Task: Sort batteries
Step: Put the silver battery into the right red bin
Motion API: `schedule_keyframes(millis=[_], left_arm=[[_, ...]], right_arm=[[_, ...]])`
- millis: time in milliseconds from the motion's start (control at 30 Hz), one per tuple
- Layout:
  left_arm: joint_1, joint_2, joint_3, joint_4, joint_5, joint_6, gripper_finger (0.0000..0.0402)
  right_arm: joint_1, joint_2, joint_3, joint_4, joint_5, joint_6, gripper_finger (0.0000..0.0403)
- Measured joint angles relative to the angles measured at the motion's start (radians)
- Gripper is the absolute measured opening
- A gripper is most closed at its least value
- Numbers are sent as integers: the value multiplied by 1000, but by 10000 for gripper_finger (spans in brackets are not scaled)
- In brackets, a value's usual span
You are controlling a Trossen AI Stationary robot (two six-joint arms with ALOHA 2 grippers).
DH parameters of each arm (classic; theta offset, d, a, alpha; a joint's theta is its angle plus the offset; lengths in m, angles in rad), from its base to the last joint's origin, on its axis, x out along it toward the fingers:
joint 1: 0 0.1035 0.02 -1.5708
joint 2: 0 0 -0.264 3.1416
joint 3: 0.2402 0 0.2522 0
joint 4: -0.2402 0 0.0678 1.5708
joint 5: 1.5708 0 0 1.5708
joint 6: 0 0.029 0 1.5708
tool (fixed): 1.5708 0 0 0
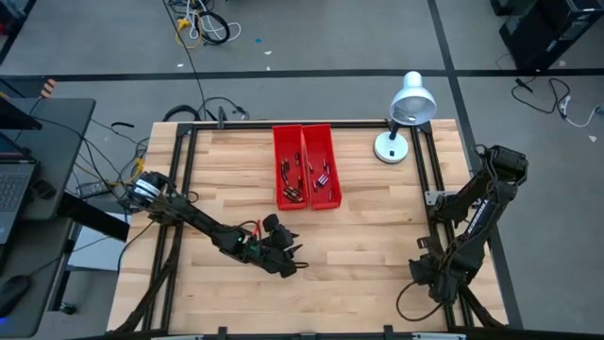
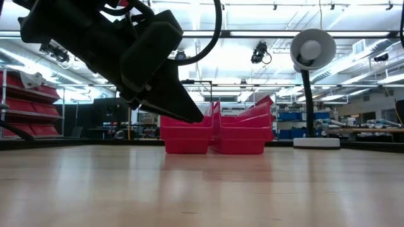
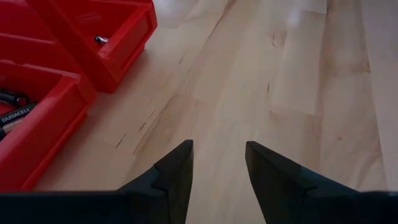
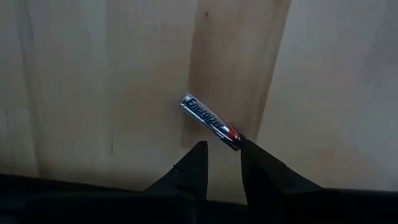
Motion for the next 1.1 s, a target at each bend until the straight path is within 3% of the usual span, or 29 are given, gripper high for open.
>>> schedule_keyframes(millis=[233, 600, 1100], left_arm=[[0, 0, 0, -1, 0, 0, 163], [0, 0, 0, -2, 0, 0, 163], [0, 0, 0, 2, 0, 0, 163]], right_arm=[[0, 0, -16, 17, 7, -18, 83], [-1, 0, -16, 61, 112, -2, 83], [-18, 0, 55, 110, 74, 366, 83]])
